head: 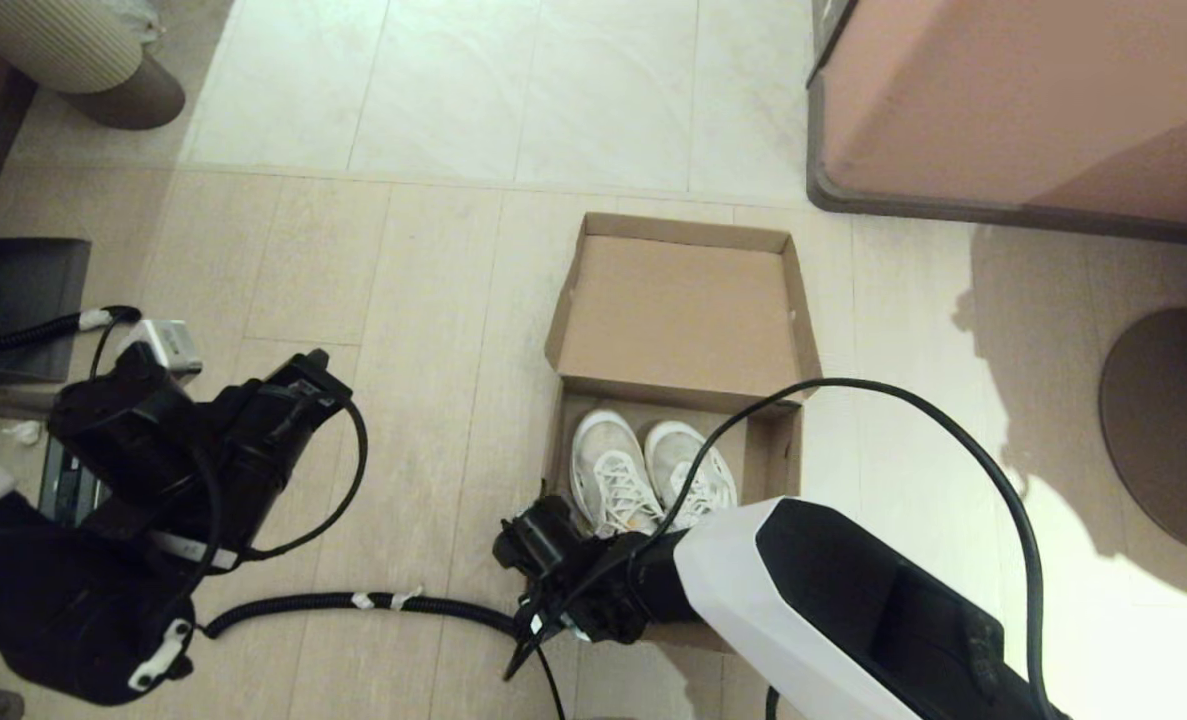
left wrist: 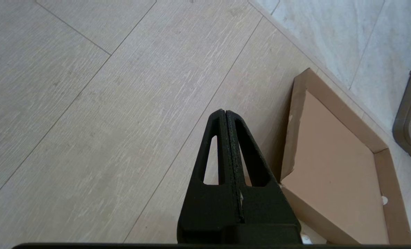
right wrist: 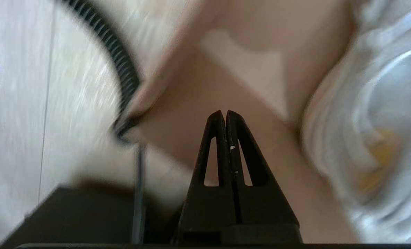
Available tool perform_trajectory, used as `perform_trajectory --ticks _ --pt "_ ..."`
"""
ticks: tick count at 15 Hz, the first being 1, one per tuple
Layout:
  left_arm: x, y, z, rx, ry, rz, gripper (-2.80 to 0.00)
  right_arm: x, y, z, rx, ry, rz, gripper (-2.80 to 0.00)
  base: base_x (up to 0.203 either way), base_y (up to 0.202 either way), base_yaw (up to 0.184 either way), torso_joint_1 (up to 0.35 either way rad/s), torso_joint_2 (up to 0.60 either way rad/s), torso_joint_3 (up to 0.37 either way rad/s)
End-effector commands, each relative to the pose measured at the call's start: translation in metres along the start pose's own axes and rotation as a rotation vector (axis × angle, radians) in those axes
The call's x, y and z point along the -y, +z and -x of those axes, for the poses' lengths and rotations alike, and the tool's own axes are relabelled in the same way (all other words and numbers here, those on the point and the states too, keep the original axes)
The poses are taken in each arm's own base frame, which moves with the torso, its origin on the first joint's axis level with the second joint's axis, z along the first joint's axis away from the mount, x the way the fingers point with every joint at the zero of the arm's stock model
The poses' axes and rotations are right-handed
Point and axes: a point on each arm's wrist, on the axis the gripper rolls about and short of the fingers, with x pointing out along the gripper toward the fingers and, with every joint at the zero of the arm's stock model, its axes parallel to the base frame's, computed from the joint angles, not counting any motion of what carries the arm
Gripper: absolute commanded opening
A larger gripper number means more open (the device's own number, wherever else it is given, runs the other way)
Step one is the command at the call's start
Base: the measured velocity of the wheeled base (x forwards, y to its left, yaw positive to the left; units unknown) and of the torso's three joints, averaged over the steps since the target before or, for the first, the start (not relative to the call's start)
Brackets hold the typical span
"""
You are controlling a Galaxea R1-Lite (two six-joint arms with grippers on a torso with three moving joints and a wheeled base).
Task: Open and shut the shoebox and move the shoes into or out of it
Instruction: Put the shoes into the shoe box
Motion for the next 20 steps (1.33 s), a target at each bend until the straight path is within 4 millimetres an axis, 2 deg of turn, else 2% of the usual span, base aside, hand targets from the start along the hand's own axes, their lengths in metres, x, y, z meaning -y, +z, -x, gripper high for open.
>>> perform_trajectory --ticks 1,12,15,18,20 --pt "0.002 0.006 0.002 0.023 -0.009 0.01 -2.8 -0.005 -0.001 0.003 -0.012 0.003 0.014 -2.8 0.0 0.0 0.0 0.0 0.0 0.0" --pt "0.003 0.011 0.006 0.031 -0.012 0.012 -2.8 -0.018 -0.014 0.023 -0.146 0.001 0.078 -2.8 0.0 0.0 0.0 0.0 0.0 0.0" --pt "0.002 0.011 0.006 0.033 -0.007 0.011 -2.8 -0.018 -0.01 0.026 -0.135 0.002 0.063 -2.8 0.0 0.0 0.0 0.0 0.0 0.0" --pt "0.006 0.013 -0.002 0.046 -0.037 0.017 -2.8 -0.007 0.02 0.061 -0.061 0.014 0.004 -2.8 0.0 0.0 0.0 0.0 0.0 0.0" --pt "0.008 0.003 -0.014 -0.014 -0.098 0.017 -2.8 0.013 0.045 0.098 -0.009 0.014 -0.048 -2.8 0.0 0.0 0.0 0.0 0.0 0.0"
